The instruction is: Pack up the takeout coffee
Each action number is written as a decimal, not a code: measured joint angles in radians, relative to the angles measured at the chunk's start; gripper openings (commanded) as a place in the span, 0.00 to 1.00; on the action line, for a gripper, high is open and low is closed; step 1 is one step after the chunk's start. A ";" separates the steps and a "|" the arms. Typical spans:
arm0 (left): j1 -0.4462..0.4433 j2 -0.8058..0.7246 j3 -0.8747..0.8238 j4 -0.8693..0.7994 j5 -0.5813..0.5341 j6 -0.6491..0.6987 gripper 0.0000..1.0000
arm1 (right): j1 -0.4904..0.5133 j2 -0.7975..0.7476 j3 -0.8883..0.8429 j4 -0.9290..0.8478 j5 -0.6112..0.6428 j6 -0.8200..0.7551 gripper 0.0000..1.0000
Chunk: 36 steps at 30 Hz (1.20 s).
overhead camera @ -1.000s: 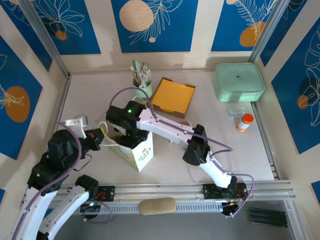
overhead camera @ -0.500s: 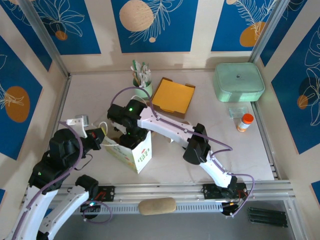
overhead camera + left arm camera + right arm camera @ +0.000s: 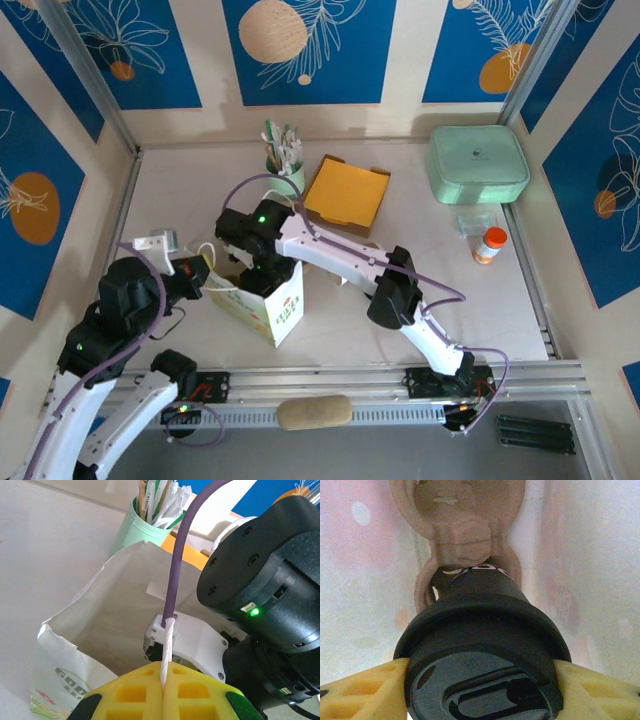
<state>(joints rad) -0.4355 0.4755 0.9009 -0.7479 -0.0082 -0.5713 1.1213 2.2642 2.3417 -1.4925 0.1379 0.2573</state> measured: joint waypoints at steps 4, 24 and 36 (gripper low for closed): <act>0.000 0.000 0.000 0.000 0.000 0.000 0.00 | 0.009 0.000 0.000 0.001 0.013 0.000 0.50; 0.000 0.000 -0.001 0.000 0.000 0.000 0.00 | 0.016 0.002 -0.039 0.024 0.057 0.004 0.50; 0.000 0.000 -0.001 0.001 0.000 0.000 0.00 | 0.016 0.002 -0.039 0.024 0.057 0.004 0.50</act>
<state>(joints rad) -0.4358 0.4755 0.9001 -0.7471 -0.0078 -0.5713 1.1378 2.2662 2.3024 -1.4685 0.1947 0.2611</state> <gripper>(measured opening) 0.064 0.622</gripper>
